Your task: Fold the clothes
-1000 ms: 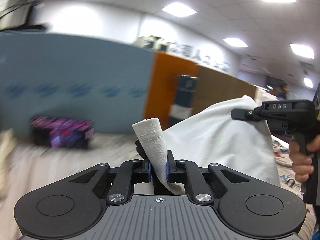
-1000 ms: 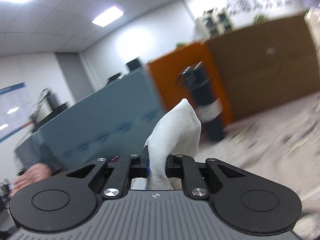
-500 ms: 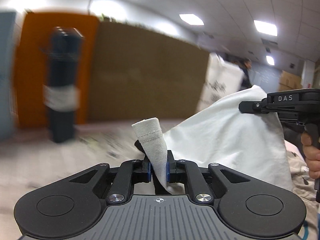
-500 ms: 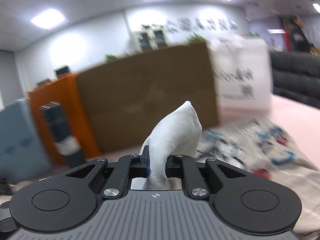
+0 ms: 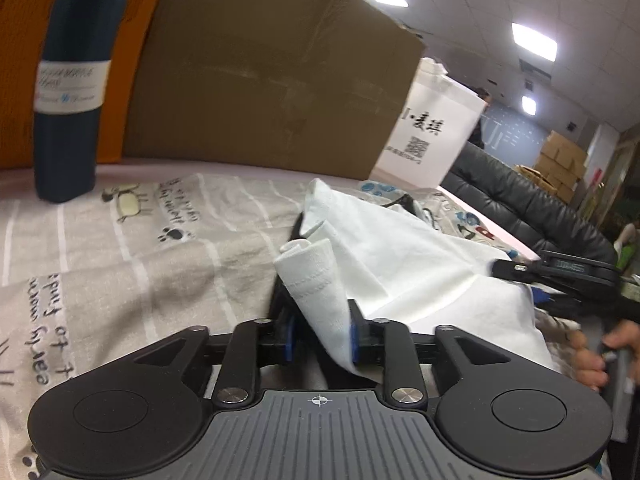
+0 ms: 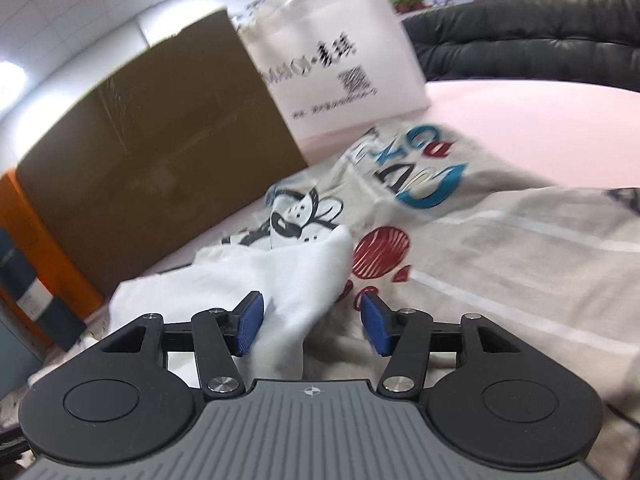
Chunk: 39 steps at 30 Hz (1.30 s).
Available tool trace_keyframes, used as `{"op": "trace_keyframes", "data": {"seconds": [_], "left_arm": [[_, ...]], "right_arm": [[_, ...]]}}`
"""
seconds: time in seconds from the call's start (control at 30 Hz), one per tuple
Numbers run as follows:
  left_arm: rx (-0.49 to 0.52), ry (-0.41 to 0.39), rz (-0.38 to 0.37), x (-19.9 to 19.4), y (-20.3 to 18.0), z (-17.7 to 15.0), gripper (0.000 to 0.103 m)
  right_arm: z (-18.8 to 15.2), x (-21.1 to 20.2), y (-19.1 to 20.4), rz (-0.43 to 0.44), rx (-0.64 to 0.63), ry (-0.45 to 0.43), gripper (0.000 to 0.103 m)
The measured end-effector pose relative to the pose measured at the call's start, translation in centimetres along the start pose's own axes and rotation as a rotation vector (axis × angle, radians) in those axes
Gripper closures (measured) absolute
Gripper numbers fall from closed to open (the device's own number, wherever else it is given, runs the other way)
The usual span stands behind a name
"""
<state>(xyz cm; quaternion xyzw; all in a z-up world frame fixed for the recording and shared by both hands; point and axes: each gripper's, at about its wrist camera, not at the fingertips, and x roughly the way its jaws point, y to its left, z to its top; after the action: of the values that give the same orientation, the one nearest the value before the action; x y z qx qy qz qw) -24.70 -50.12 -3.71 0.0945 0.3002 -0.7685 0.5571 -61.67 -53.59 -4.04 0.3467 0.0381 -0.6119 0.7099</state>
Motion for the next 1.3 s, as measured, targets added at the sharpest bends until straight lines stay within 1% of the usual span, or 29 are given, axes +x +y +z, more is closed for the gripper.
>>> {"op": "trace_keyframes", "data": {"seconds": [0.03, 0.07, 0.1, 0.23, 0.33, 0.4, 0.43, 0.47, 0.5, 0.53, 0.57, 0.63, 0.7, 0.73, 0.77, 0.8, 0.83, 0.87, 0.9, 0.93, 0.97, 1.0, 1.03, 1.1, 1.13, 1.17, 1.2, 1.27, 1.3], "left_arm": [[-0.005, 0.000, -0.002, 0.0, 0.1, 0.0, 0.075], [-0.008, -0.002, -0.005, 0.1, 0.2, 0.1, 0.074], [-0.011, -0.004, -0.009, 0.3, 0.2, 0.2, 0.074], [-0.056, 0.002, -0.042, 0.4, 1.0, 0.2, 0.074], [-0.090, 0.009, -0.067, 0.7, 1.6, 0.3, 0.074], [-0.111, 0.014, -0.085, 0.9, 1.9, 0.3, 0.074], [-0.124, 0.017, -0.096, 1.0, 2.1, 0.3, 0.074], [-0.140, 0.017, -0.106, 1.1, 2.4, 0.2, 0.075], [-0.155, 0.012, -0.115, 1.1, 2.6, 0.3, 0.077], [-0.164, -0.002, -0.118, 0.9, 2.6, 0.3, 0.079], [-0.164, -0.018, -0.123, 0.6, 2.6, 0.5, 0.082], [-0.154, -0.037, -0.129, 0.1, 2.3, 0.6, 0.082], [-0.107, -0.033, -0.097, 0.0, 1.7, 0.7, 0.082], [-0.076, -0.025, -0.075, 0.1, 1.3, 0.6, 0.078], [-0.040, -0.012, -0.050, 0.2, 0.9, 0.4, 0.076], [-0.020, 0.005, -0.029, 0.4, 0.5, 0.3, 0.075], [-0.013, 0.007, -0.004, 0.4, 0.4, 0.2, 0.067], [-0.008, 0.006, 0.021, 0.3, 0.3, 0.2, 0.054], [-0.007, -0.005, 0.050, 0.1, 0.3, 0.3, 0.046], [-0.011, -0.025, 0.086, -0.3, 0.5, 0.3, 0.034], [-0.015, -0.053, 0.117, -0.7, 0.6, 0.4, 0.028], [-0.018, -0.079, 0.140, -1.2, 0.7, 0.4, 0.026], [-0.020, -0.102, 0.163, -1.7, 0.8, 0.5, 0.022], [-0.020, -0.153, 0.203, -2.9, 0.8, 0.7, 0.019], [-0.015, -0.186, 0.210, -3.7, 0.7, 0.8, 0.018], [-0.009, -0.219, 0.216, -4.5, 0.5, 1.0, 0.014], [0.006, -0.255, 0.212, -5.4, 0.2, 1.3, 0.011], [0.049, -0.326, 0.207, -7.3, -0.7, 1.9, 0.001], [0.078, -0.362, 0.208, -8.2, -1.1, 2.0, 0.000]], "right_arm": [[-0.3, -1.0, 0.2, 0.007, 0.013, -0.005, 0.042], [-0.7, -1.9, 0.5, 0.025, 0.021, -0.008, 0.034], [-1.1, -2.7, 0.8, 0.037, 0.026, -0.007, 0.028], [-3.2, -4.9, 2.3, 0.053, 0.041, 0.054, 0.028], [-4.9, -5.3, 2.9, 0.068, 0.076, 0.114, 0.028], [-6.0, -5.2, 3.3, 0.070, 0.097, 0.150, 0.034], [-6.5, -5.3, 3.6, 0.065, 0.096, 0.143, 0.036], [-6.9, -5.4, 3.8, 0.061, 0.094, 0.135, 0.049], [-7.2, -5.5, 3.9, 0.057, 0.103, 0.130, 0.069], [-7.3, -5.7, 3.8, 0.056, 0.131, 0.128, 0.076], [-7.5, -5.9, 3.6, 0.054, 0.158, 0.125, 0.088], [-7.7, -6.6, 4.0, 0.032, 0.170, 0.108, 0.090], [-7.9, -7.5, 4.6, 0.002, 0.163, 0.084, 0.091], [-8.1, -7.8, 5.0, -0.027, 0.149, 0.077, 0.091], [-8.5, -7.7, 5.5, -0.079, 0.119, 0.076, 0.089], [-8.8, -7.7, 6.0, -0.130, 0.089, 0.075, 0.081], [-9.2, -7.8, 6.5, -0.175, 0.062, 0.067, 0.077], [-9.6, -8.0, 7.0, -0.206, 0.042, 0.049, 0.072], [-10.0, -8.3, 7.5, -0.231, 0.026, 0.032, 0.061], [-10.3, -8.6, 8.0, -0.259, 0.013, 0.018, 0.053], [-10.7, -9.0, 8.5, -0.284, 0.007, -0.002, 0.038], [-11.0, -9.6, 9.0, -0.303, 0.012, -0.028, 0.032], [-11.4, -10.2, 9.5, -0.314, 0.014, -0.056, 0.031], [-12.1, -11.4, 10.8, -0.321, 0.012, -0.111, 0.021], [-12.5, -12.0, 11.5, -0.320, 0.008, -0.140, 0.020], [-12.9, -12.6, 12.3, -0.314, 0.000, -0.171, 0.017], [-13.3, -13.1, 13.1, -0.308, -0.010, -0.201, 0.012], [-14.0, -13.9, 14.7, -0.293, -0.038, -0.258, 0.003], [-14.3, -14.2, 15.3, -0.286, -0.053, -0.285, 0.000]]}}
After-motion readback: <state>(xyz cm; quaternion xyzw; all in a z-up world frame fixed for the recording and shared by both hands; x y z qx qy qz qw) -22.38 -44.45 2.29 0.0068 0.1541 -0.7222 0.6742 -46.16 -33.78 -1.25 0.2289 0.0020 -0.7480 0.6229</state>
